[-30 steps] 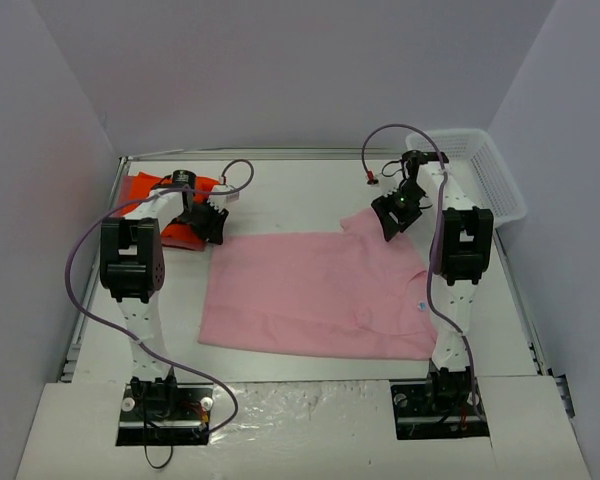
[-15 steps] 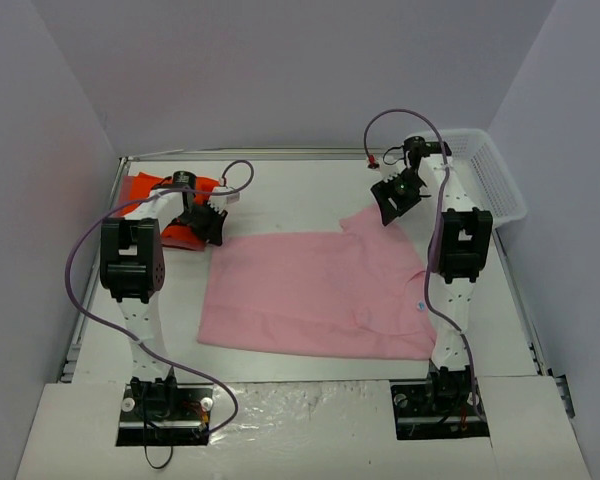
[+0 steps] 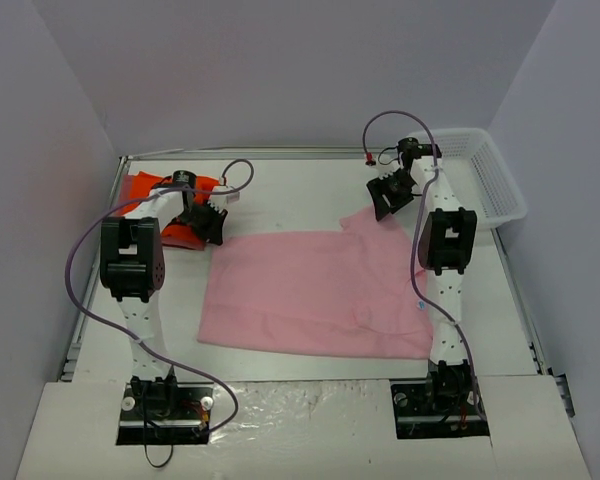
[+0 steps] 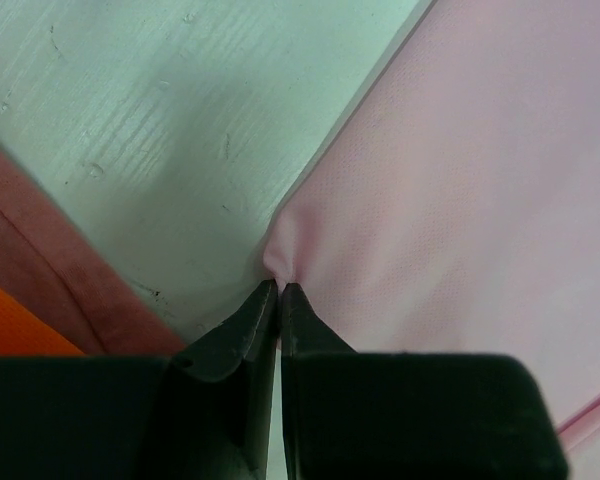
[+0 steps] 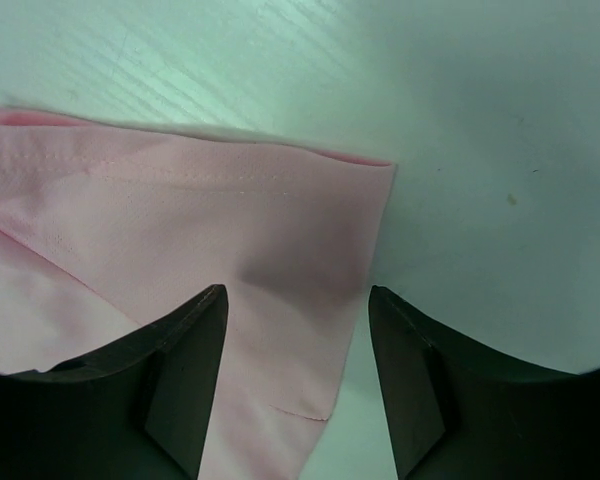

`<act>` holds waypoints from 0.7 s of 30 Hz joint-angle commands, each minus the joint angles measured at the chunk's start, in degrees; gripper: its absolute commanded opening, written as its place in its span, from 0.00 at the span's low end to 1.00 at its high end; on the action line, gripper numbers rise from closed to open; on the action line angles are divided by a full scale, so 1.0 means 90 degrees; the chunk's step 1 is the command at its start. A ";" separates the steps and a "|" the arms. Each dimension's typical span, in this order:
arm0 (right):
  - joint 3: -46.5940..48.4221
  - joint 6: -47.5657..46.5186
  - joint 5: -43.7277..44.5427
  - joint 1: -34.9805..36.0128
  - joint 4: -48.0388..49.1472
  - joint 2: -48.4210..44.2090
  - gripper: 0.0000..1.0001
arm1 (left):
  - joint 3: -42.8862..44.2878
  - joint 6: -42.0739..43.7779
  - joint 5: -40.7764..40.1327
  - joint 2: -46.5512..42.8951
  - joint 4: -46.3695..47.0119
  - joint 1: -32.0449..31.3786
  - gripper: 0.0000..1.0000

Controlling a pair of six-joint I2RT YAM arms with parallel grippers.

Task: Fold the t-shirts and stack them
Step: Grap the side of the flattened tshirt furthest away from the robot with both arms

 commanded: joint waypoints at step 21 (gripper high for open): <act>0.0876 0.0396 -0.0360 0.0151 -0.0112 0.1065 0.26 | -0.0149 0.0067 0.0087 -0.0106 -0.0160 -0.0022 0.02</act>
